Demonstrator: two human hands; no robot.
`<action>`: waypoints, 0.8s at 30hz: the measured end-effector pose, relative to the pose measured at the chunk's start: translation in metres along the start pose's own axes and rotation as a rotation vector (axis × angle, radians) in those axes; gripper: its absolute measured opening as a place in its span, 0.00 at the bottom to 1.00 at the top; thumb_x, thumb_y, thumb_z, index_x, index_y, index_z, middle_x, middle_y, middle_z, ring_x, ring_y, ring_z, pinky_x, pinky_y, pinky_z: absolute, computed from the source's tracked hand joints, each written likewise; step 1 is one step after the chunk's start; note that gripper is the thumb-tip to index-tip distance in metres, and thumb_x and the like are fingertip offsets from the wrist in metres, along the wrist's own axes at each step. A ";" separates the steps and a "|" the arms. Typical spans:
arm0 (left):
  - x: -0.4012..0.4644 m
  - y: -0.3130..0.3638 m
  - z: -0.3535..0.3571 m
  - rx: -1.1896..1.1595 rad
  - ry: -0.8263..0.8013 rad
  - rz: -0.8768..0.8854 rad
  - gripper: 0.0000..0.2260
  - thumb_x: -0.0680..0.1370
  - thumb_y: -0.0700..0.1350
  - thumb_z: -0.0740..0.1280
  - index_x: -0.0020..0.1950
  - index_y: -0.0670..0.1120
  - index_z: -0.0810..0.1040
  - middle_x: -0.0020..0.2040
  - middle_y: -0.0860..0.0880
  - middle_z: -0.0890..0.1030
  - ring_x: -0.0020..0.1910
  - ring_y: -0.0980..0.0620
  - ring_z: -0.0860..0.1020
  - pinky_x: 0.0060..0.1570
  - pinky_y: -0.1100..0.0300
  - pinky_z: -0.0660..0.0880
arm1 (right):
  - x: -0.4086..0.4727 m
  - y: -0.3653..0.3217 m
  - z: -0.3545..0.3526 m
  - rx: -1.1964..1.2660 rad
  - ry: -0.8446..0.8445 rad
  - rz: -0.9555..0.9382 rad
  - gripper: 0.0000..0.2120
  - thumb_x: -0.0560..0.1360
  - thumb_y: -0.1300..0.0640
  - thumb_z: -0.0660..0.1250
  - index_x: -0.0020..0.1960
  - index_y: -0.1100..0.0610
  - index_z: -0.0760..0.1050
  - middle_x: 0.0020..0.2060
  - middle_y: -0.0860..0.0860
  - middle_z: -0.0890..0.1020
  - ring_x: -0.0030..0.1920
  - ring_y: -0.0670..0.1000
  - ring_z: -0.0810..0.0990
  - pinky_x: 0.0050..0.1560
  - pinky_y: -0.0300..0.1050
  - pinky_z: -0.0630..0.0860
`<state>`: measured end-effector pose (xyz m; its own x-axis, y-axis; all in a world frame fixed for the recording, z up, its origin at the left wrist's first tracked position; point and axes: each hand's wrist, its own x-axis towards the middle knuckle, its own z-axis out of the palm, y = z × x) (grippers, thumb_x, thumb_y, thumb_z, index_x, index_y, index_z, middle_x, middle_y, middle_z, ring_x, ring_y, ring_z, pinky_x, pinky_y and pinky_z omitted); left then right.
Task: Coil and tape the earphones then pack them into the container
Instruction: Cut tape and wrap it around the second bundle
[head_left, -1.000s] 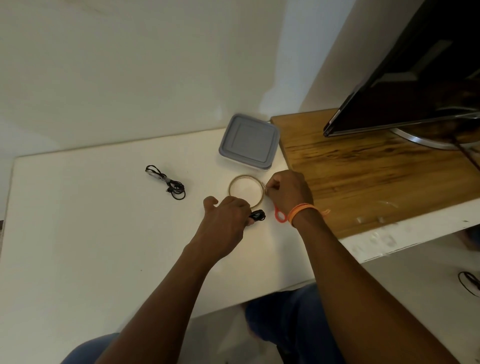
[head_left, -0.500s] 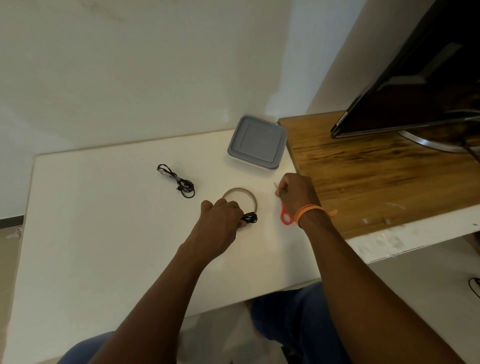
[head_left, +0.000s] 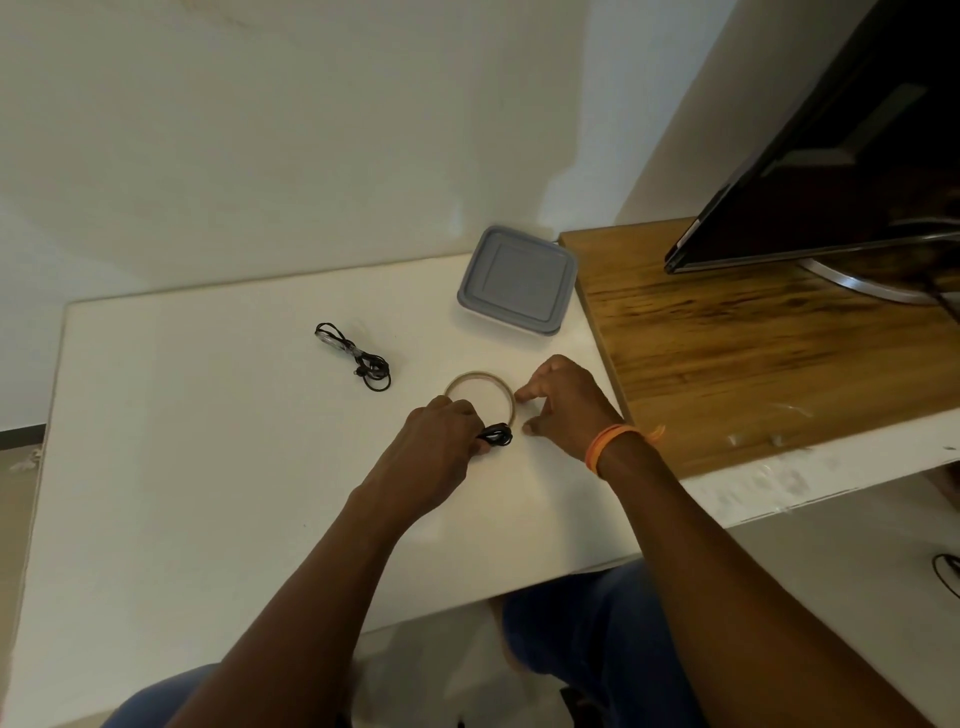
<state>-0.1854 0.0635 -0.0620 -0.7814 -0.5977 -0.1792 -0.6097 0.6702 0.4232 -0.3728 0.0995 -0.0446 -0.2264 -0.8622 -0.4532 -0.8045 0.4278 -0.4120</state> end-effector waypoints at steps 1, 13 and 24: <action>0.000 0.000 0.000 -0.011 0.004 0.001 0.09 0.82 0.47 0.62 0.50 0.43 0.79 0.48 0.48 0.78 0.48 0.48 0.73 0.46 0.54 0.70 | 0.000 -0.001 0.001 0.027 0.018 0.013 0.20 0.68 0.60 0.77 0.60 0.58 0.80 0.60 0.54 0.76 0.58 0.57 0.78 0.62 0.47 0.74; -0.005 -0.001 -0.001 -0.055 0.016 0.002 0.09 0.82 0.46 0.62 0.49 0.43 0.78 0.49 0.48 0.77 0.50 0.48 0.72 0.46 0.57 0.69 | -0.003 0.001 0.005 0.019 0.174 -0.125 0.06 0.74 0.66 0.69 0.43 0.59 0.84 0.45 0.54 0.81 0.44 0.52 0.79 0.50 0.43 0.77; -0.038 -0.013 -0.025 -0.082 -0.006 0.013 0.09 0.82 0.46 0.63 0.49 0.43 0.79 0.48 0.48 0.78 0.50 0.48 0.74 0.51 0.52 0.72 | -0.012 -0.008 -0.023 -0.154 0.269 -0.240 0.07 0.72 0.68 0.71 0.43 0.58 0.81 0.48 0.53 0.80 0.45 0.52 0.78 0.46 0.47 0.79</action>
<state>-0.1444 0.0665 -0.0390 -0.7903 -0.5863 -0.1778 -0.5864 0.6398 0.4967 -0.3761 0.1001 -0.0172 -0.1409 -0.9820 -0.1261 -0.9206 0.1768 -0.3481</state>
